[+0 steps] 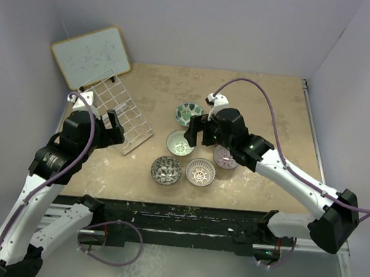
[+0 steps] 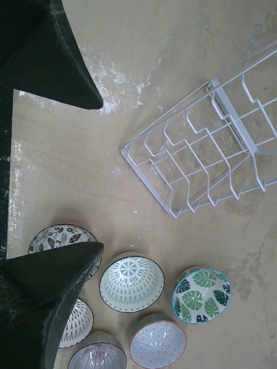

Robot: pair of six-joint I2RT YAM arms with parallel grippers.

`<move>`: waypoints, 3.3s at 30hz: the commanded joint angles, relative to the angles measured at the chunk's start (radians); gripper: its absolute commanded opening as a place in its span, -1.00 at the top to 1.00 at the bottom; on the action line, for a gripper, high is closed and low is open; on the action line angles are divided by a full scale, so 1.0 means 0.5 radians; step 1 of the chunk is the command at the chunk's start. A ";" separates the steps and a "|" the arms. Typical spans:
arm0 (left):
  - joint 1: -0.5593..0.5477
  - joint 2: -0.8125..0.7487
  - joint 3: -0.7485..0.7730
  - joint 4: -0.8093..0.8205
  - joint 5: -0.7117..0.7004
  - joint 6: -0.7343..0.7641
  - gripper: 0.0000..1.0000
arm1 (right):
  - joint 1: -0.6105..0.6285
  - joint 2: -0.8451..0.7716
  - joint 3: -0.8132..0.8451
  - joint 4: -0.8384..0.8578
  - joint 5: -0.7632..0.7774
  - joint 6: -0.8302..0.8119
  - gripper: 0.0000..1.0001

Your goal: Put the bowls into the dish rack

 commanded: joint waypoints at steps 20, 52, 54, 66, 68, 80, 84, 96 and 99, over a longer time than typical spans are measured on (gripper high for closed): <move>0.013 -0.452 0.507 -0.376 -0.089 0.263 -0.98 | 0.211 0.561 0.449 0.023 0.257 0.117 -0.81; 0.009 -0.729 0.754 -0.698 -0.176 0.308 -0.98 | 0.416 1.491 0.958 -0.318 0.758 0.350 -0.11; 0.011 -0.733 0.750 -0.702 -0.181 0.308 -0.99 | 0.416 1.513 0.983 -0.347 0.809 0.340 -0.03; 0.011 -0.758 0.741 -0.710 -0.206 0.309 -0.98 | 0.416 1.600 1.033 -0.372 0.876 0.311 0.59; 0.009 -0.757 0.740 -0.709 -0.209 0.308 -0.99 | 0.417 1.608 1.049 -0.371 0.879 0.303 0.90; 0.008 -0.704 0.755 -0.663 -0.190 0.300 -0.98 | 0.418 1.208 0.963 -0.081 0.651 0.252 1.00; 0.009 -0.682 0.764 -0.643 -0.166 0.295 -0.98 | 0.419 0.939 0.785 0.337 0.426 0.280 1.00; 0.011 -0.648 0.821 -0.646 -0.147 0.282 -0.98 | 0.419 0.751 0.044 2.328 0.039 1.040 1.00; 0.009 -0.623 0.872 -0.671 -0.146 0.296 -0.98 | 0.434 0.863 -0.015 2.761 0.097 1.205 1.00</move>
